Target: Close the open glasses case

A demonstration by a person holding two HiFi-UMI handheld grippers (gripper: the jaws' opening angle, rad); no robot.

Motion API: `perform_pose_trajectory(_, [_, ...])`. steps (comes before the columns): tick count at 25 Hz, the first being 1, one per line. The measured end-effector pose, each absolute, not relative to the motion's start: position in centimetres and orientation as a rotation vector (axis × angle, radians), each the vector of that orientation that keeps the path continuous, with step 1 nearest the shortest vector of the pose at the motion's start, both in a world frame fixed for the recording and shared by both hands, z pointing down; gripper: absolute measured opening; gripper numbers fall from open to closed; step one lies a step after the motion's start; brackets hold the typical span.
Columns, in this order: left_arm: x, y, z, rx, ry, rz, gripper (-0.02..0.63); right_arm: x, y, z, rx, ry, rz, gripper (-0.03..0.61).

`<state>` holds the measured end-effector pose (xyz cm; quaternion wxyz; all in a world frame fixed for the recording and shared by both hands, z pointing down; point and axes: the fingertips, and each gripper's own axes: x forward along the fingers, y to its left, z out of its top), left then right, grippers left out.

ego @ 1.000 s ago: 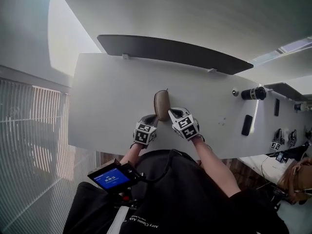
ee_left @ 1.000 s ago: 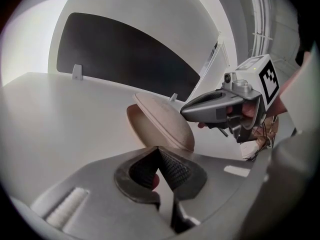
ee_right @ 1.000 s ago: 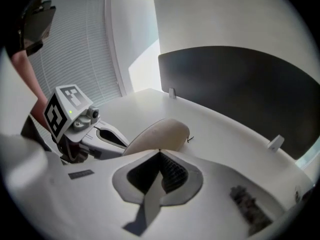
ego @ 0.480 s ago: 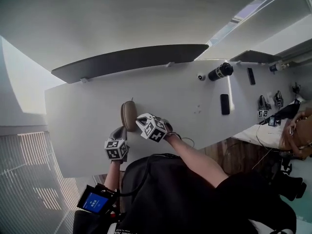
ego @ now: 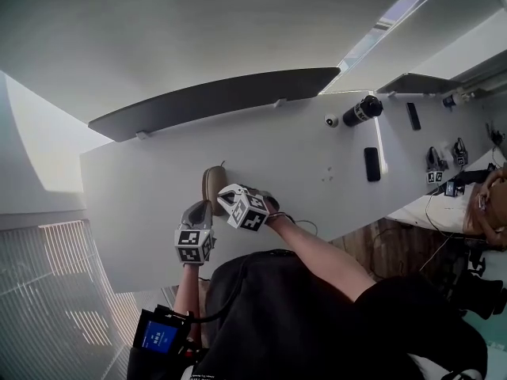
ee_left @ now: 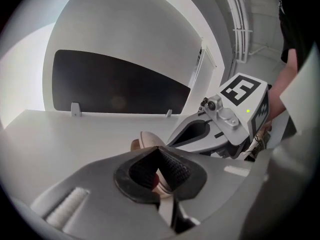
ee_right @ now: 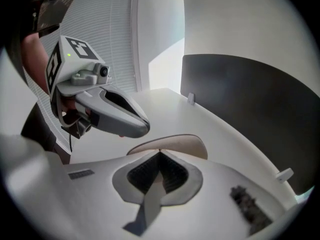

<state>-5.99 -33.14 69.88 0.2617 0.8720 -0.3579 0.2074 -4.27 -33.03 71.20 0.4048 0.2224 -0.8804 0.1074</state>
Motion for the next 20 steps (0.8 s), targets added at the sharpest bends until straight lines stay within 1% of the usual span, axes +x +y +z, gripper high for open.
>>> perform_pose_trajectory(8, [-5.7,-30.9,73.0,2.289,-0.912,0.642,0.006,-5.3,-33.5,71.8,0.578,-2.279,0.389,0.005])
perform_pose_trajectory(14, [-4.7,-30.6,74.7,2.269,-0.869,0.696,0.006,-5.3,-34.0,72.8,0.601,-2.260,0.419,0.005])
perform_pose_trajectory(18, [-5.7,-30.7,74.8,2.298,-0.875,0.808,0.006,-7.5,-34.3,73.0,0.607,-2.302,0.461,0.005])
perform_pose_trajectory(20, [-5.5,-30.5,74.9,2.293,-0.887,0.803,0.006,-7.6,-33.9,72.6,0.609,-2.316,0.454,0.005])
